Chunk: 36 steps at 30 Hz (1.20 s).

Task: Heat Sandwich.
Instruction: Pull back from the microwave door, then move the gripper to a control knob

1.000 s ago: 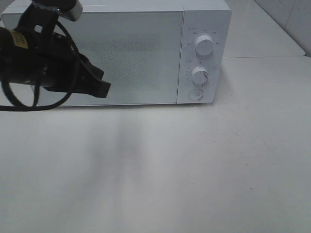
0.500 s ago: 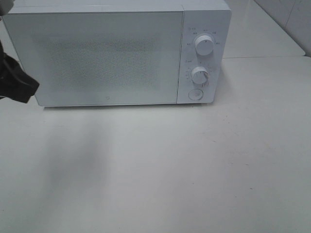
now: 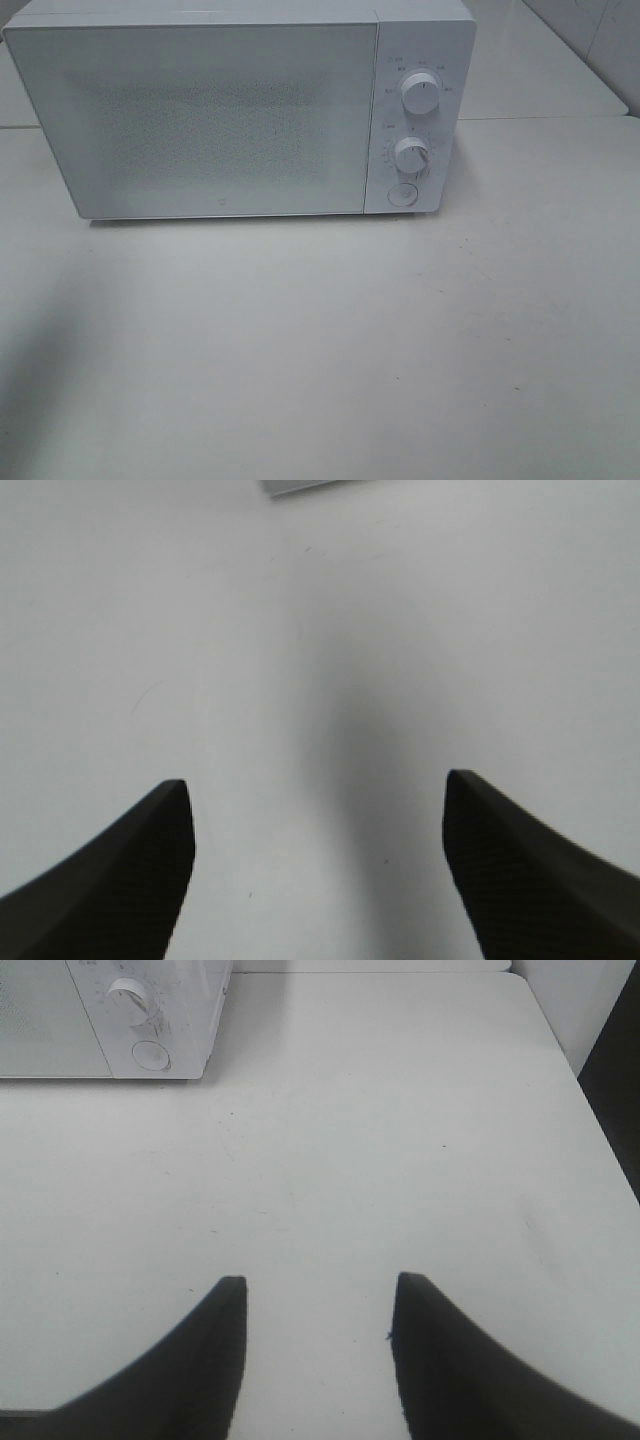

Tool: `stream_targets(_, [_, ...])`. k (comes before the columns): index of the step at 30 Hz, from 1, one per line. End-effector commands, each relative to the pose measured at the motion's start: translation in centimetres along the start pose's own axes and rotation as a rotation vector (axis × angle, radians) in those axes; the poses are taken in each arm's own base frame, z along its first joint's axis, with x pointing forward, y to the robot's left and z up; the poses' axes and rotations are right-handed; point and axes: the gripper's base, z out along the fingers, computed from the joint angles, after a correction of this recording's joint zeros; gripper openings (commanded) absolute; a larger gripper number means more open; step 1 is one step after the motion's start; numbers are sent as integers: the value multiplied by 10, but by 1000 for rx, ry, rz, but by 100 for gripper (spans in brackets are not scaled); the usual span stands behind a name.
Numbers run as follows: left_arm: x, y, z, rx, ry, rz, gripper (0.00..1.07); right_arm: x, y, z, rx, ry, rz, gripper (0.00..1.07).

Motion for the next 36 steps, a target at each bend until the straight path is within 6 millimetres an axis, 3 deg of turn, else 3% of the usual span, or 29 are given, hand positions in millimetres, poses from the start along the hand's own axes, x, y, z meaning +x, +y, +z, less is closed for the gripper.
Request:
stream_targets(1, [12, 20, -9, -55, 31, -118, 66, 2, -1, -2, 6, -27, -1, 47])
stream_targets(5, [20, 25, -16, -76, 10, -147, 66, 2, -1, -2, 6, -27, -2, 47])
stream_targets(10, [46, 19, -26, -70, 3, -176, 66, 2, -1, -2, 6, -27, -2, 46])
stream_targets(14, [88, 7, -37, -63, -20, -182, 66, 2, -1, -2, 6, -27, -2, 46])
stream_targets(15, [88, 7, -37, -63, -20, -182, 66, 2, -1, -2, 6, -27, -2, 46])
stream_targets(19, [121, -6, -41, -29, -58, -230, 66, 2, -1, -2, 6, -27, -2, 46])
stream_targets(36, [165, -22, -83, -71, -430, -200, 66, 2, -1, -2, 6, -27, -1, 46])
